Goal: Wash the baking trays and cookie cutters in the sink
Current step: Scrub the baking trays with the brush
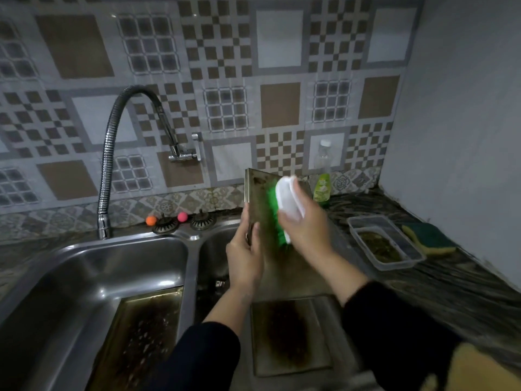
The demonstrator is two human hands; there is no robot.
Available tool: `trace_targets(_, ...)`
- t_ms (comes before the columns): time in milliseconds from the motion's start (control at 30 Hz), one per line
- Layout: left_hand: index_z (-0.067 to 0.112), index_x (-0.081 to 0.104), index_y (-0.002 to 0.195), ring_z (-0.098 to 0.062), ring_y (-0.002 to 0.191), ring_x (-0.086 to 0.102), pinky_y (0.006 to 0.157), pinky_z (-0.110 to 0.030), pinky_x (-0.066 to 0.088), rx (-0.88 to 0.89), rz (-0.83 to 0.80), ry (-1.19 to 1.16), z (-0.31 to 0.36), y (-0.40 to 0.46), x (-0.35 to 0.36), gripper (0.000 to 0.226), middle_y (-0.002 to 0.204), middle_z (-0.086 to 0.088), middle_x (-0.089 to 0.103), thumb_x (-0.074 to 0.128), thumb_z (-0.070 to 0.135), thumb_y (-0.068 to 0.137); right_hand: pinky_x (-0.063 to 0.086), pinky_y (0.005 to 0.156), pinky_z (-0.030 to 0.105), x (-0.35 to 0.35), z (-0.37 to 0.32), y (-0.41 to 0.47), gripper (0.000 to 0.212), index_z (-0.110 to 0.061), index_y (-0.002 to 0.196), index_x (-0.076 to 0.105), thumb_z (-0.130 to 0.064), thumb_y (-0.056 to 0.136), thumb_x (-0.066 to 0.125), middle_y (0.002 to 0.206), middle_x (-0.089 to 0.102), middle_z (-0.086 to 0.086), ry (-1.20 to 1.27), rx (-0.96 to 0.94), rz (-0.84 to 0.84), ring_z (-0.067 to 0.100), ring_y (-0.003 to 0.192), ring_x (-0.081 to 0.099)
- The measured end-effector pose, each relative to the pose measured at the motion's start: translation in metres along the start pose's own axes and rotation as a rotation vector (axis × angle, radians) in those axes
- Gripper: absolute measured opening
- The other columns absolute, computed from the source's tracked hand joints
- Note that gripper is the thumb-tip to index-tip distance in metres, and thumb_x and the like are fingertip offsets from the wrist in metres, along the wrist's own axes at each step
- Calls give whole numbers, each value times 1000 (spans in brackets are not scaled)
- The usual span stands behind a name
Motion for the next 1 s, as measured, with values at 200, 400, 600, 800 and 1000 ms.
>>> trace_targets(200,25,37,144,7,123,47,103,-13,39,23,125,35,2,10,4,48,141,5,50,48,15,99,47,98,35,-8,13,-6,77,-35,148,25,-24,83,66,139,49,-2,-6,24,-90,18,119,52)
trace_targets(400,19,37,145,33,97,45,84,6,34,37,116,66,0,11,-1,49,117,32,49,49,10,98,43,104,31,-8,37,-56,76,-37,145,30,-25,79,66,142,47,-9,92,-74,-93,9,125,50)
trace_targets(600,27,37,144,27,106,46,95,-3,37,43,117,88,10,-3,26,49,125,24,49,49,13,98,50,91,36,-36,35,50,70,-31,150,21,-28,91,58,141,45,5,-77,168,-80,24,117,52)
trace_targets(800,29,37,145,31,87,50,80,4,37,3,189,187,7,3,7,49,106,34,52,49,15,99,34,98,12,-21,72,-71,76,-31,147,23,-18,86,66,135,36,-19,88,56,-210,4,125,42)
trace_targets(1000,50,27,143,3,74,63,70,-23,51,13,123,393,18,-11,19,54,81,18,64,48,28,99,36,108,38,-30,29,-9,74,-32,151,18,-40,90,59,151,35,2,111,183,-191,22,135,37)
Point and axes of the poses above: each hand's wrist, its own y-axis towards the middle knuckle, its own x-axis out of the palm, z = x × y, the point moved 1 cm from there along y, towards the middle knuckle
